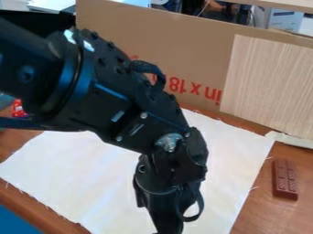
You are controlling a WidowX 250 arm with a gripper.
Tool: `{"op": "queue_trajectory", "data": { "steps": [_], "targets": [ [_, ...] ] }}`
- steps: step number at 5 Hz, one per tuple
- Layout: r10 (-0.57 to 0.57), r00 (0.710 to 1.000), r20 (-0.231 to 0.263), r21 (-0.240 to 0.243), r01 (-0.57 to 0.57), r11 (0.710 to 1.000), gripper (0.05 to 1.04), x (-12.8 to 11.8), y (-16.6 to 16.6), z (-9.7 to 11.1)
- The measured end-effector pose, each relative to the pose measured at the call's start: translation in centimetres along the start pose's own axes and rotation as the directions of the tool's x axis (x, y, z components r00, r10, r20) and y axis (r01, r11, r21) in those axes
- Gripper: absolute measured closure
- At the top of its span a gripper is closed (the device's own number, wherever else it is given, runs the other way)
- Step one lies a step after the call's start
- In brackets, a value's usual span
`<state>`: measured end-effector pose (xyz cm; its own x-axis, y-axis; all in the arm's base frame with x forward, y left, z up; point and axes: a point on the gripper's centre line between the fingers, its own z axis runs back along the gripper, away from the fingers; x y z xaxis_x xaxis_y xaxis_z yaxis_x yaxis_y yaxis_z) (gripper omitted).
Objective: Fold the cloth from bottom right to top left
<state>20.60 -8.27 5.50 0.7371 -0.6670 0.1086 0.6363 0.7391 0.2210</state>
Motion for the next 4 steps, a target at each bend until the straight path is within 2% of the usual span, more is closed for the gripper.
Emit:
{"op": "queue_trajectory", "data": {
  "steps": [1,4],
  "targets": [
    [0.001,1.0,-0.018,-0.004,-0.001,1.0,0.083,-0.3,-0.1,-0.3],
    [-0.089,0.996,-0.025,0.036,0.09,0.995,0.083,0.3,-3.0,-1.8]
  ]
}}
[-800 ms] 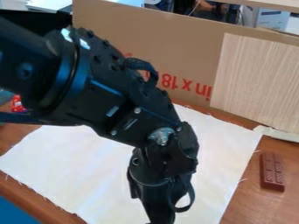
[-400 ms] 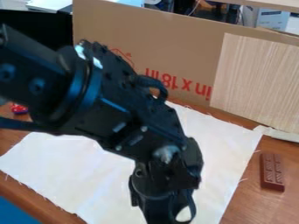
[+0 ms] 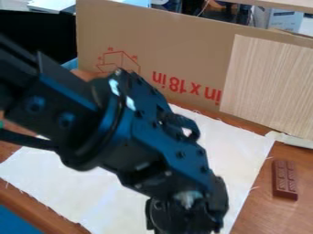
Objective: Fold the cloth from bottom right to top left
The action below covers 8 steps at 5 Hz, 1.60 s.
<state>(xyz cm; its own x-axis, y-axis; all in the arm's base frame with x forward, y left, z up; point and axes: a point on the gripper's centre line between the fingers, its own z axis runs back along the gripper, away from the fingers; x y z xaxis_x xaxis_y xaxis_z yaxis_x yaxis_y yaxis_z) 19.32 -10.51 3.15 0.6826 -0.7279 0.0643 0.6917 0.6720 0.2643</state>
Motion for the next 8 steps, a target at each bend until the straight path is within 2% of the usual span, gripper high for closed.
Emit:
{"op": "queue_trajectory", "data": {
  "steps": [1,3,4,5,7,8],
  "targets": [
    [-0.019,1.0,-0.002,0.014,0.019,1.0,0.083,0.3,-0.8,-0.5],
    [-0.027,0.999,-0.038,0.031,0.028,0.999,0.083,0.6,-1.5,-2.3],
    [-0.022,0.999,-0.034,0.032,0.023,0.999,0.115,1.2,-1.5,-2.5],
    [-0.01,0.999,-0.041,0.021,0.011,1.0,0.327,1.4,-1.7,-2.6],
    [-0.016,0.998,-0.059,0.013,0.017,1.0,0.899,0.9,-1.9,-3.0],
    [-0.01,0.998,-0.06,0.008,0.011,1.0,1.007,0.5,-1.8,-3.0]
  ]
}}
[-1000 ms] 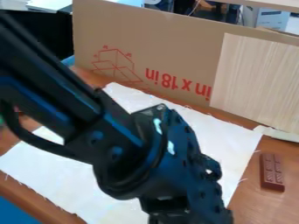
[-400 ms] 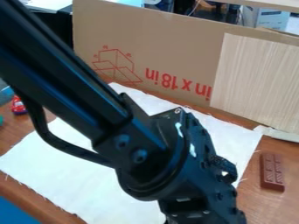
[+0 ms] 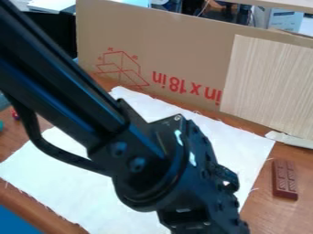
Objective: Fold the cloth from bottom right to top left
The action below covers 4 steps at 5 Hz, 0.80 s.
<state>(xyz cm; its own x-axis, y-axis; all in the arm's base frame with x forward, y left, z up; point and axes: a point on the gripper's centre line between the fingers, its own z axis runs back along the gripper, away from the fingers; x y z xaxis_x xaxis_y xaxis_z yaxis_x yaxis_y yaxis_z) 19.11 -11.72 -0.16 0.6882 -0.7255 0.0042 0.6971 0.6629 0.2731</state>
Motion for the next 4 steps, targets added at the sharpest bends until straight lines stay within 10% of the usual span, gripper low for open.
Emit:
{"op": "queue_trajectory", "data": {
  "steps": [4],
  "targets": [
    [-0.023,1.0,0.01,-0.104,0.024,0.994,1.032,-2.0,-0.5,3.0]
  ]
}}
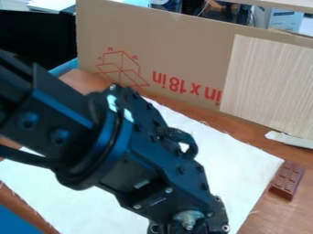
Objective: Fold the cloth from bottom right to top left
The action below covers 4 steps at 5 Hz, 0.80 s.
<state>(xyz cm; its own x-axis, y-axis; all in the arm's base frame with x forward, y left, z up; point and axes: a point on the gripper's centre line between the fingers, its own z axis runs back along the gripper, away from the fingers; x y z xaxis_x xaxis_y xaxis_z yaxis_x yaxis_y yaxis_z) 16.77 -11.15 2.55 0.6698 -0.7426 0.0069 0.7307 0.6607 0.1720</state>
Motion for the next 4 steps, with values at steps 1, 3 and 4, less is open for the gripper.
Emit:
{"op": "queue_trajectory", "data": {
  "steps": [1,3,4],
  "targets": [
    [0.051,0.999,-0.004,-0.006,-0.051,0.999,1.032,0.2,2.0,0.2],
    [0.159,0.986,-0.044,-0.034,-0.16,0.986,1.032,0.3,8.5,0.0],
    [0.19,0.979,-0.067,-0.026,-0.192,0.981,1.032,0.0,10.8,-0.7]
  ]
}}
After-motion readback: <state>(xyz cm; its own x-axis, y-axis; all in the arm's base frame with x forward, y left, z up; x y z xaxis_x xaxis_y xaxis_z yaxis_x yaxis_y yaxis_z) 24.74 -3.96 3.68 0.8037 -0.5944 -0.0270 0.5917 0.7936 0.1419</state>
